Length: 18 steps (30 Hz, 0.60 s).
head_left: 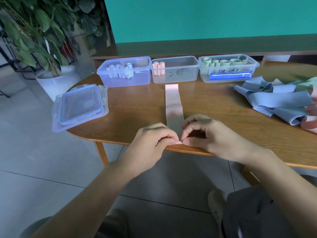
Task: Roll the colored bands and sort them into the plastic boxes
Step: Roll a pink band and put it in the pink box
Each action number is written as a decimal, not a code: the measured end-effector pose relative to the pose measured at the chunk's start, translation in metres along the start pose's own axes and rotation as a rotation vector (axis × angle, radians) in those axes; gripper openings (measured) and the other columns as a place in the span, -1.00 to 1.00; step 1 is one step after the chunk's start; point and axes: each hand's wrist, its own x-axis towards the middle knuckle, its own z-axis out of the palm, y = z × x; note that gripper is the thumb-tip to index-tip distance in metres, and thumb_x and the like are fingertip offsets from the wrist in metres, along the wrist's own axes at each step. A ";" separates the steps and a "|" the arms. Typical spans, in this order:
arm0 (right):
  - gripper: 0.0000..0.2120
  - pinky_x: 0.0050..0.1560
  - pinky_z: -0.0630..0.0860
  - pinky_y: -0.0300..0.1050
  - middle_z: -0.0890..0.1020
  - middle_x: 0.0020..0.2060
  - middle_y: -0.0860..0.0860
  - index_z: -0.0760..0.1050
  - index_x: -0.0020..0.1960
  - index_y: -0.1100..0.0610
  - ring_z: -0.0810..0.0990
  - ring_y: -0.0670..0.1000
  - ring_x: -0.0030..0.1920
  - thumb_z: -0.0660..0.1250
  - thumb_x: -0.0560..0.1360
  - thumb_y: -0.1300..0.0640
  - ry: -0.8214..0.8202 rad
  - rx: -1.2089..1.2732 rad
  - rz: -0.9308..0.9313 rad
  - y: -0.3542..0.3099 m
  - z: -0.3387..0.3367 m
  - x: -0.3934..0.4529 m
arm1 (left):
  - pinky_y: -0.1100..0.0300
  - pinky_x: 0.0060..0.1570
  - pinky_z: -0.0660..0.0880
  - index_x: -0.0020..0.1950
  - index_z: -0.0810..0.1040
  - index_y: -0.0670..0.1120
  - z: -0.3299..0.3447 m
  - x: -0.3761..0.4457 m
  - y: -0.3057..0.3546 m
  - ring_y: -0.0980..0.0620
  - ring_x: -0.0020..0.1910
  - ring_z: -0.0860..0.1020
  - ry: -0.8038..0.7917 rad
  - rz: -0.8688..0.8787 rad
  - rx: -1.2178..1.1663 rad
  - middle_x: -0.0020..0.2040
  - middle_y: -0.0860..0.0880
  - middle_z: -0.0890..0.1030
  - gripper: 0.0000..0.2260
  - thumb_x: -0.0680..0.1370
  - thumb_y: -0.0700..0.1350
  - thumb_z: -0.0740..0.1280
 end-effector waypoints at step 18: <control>-0.96 0.16 0.43 -0.23 0.48 0.09 -0.19 0.63 -0.07 -0.09 0.53 -0.17 0.11 0.44 0.54 -0.04 0.056 -0.142 -0.032 0.005 0.007 0.001 | 0.45 -0.13 0.39 -0.12 0.68 0.01 0.000 0.004 -0.005 0.15 -0.08 0.53 0.018 -0.052 0.049 -0.07 0.16 0.52 -0.88 0.50 0.05 0.47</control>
